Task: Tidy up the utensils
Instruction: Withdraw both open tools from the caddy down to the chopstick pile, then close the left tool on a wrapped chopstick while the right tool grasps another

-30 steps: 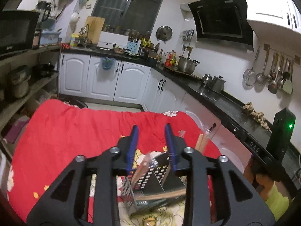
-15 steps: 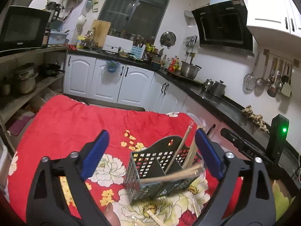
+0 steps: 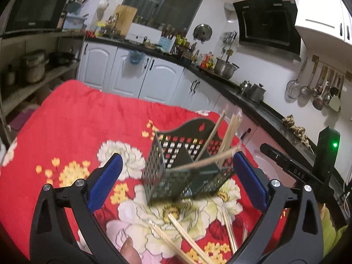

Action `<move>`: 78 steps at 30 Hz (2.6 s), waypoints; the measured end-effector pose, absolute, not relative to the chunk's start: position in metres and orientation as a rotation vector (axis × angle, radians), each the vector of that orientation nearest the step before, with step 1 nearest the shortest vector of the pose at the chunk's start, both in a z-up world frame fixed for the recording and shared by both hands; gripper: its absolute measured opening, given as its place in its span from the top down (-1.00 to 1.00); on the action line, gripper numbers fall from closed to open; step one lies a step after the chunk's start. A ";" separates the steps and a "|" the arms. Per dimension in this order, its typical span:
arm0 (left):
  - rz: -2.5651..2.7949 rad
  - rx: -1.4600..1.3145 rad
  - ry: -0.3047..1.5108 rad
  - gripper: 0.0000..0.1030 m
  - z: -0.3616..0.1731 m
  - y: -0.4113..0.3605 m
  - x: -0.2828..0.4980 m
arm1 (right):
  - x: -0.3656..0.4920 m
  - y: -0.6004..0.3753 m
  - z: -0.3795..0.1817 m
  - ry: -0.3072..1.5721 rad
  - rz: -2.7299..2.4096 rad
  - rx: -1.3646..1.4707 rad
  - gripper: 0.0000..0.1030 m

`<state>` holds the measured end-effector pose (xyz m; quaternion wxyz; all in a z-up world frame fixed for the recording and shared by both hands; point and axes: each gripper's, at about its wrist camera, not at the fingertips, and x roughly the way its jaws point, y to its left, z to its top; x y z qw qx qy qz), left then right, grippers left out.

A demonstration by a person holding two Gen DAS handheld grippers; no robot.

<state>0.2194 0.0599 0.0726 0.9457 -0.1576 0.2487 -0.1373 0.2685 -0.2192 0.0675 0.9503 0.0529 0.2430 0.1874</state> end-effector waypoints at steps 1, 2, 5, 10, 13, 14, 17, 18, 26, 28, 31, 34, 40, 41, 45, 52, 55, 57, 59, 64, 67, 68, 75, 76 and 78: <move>-0.274 -0.321 0.514 -0.80 0.070 0.059 0.218 | 0.267 -0.219 0.066 0.501 0.382 0.106 0.16; -0.267 -0.326 0.524 -0.80 0.067 0.060 0.218 | 0.265 -0.219 0.063 0.510 0.385 0.104 0.16; -0.265 -0.334 0.550 -0.80 0.059 0.060 0.217 | 0.259 -0.217 0.058 0.522 0.392 0.099 0.16; -0.261 -0.325 0.581 -0.80 0.048 0.057 0.212 | 0.251 -0.211 0.047 0.560 0.413 0.079 0.16; -0.257 -0.316 0.593 -0.80 0.043 0.055 0.210 | 0.247 -0.207 0.042 0.580 0.420 0.059 0.16; -0.256 -0.312 0.596 -0.80 0.041 0.054 0.209 | 0.245 -0.206 0.040 0.585 0.421 0.053 0.16; -0.253 -0.305 0.613 -0.80 0.036 0.052 0.208 | 0.243 -0.206 0.036 0.597 0.426 0.049 0.16; -0.254 -0.305 0.617 -0.80 0.034 0.052 0.207 | 0.242 -0.206 0.034 0.603 0.428 0.048 0.16; -0.257 -0.285 0.668 -0.80 0.020 0.046 0.207 | 0.240 -0.203 0.026 0.637 0.439 0.024 0.16; -0.256 -0.276 0.683 -0.80 0.016 0.044 0.207 | 0.240 -0.202 0.021 0.654 0.441 0.016 0.16; -0.258 -0.269 0.709 -0.80 0.008 0.042 0.207 | 0.240 -0.201 0.013 0.681 0.442 0.005 0.16; -0.259 -0.273 0.734 -0.80 0.001 0.041 0.209 | 0.239 -0.203 0.006 0.705 0.442 0.001 0.16; -0.261 -0.280 0.776 -0.80 -0.012 0.040 0.210 | 0.241 -0.205 -0.007 0.759 0.441 0.007 0.16; -0.268 -0.285 0.784 -0.80 -0.015 0.041 0.210 | 0.241 -0.205 -0.008 0.765 0.442 0.008 0.16; -0.289 -0.295 0.820 -0.80 -0.025 0.040 0.208 | 0.240 -0.207 -0.016 0.799 0.454 0.016 0.16; -0.349 -0.364 0.891 -0.32 -0.043 0.038 0.209 | 0.243 -0.207 -0.028 0.850 0.466 0.026 0.16; -0.350 -0.383 0.916 -0.27 -0.051 0.038 0.214 | 0.245 -0.207 -0.031 0.865 0.472 0.033 0.16; -0.351 -0.406 0.929 -0.24 -0.055 0.039 0.219 | 0.247 -0.207 -0.034 0.881 0.474 0.036 0.16; -0.349 -0.418 0.928 -0.21 -0.057 0.041 0.224 | 0.249 -0.205 -0.037 0.896 0.477 0.035 0.16; -0.334 -0.429 0.933 0.04 -0.060 0.043 0.235 | 0.254 -0.203 -0.042 0.924 0.467 0.030 0.16; -0.324 -0.431 0.927 0.26 -0.064 0.045 0.240 | 0.259 -0.201 -0.046 0.945 0.461 0.026 0.16; -0.321 -0.433 0.926 0.32 -0.065 0.047 0.241 | 0.261 -0.200 -0.047 0.951 0.457 0.024 0.16; -0.305 -0.468 0.924 0.67 -0.071 0.060 0.245 | 0.278 -0.202 -0.058 1.026 0.417 0.087 0.16; -0.305 -0.476 0.925 0.69 -0.072 0.062 0.246 | 0.279 -0.202 -0.058 1.029 0.414 0.089 0.16; -0.305 -0.480 0.925 0.76 -0.073 0.064 0.246 | 0.281 -0.201 -0.059 1.031 0.404 0.095 0.17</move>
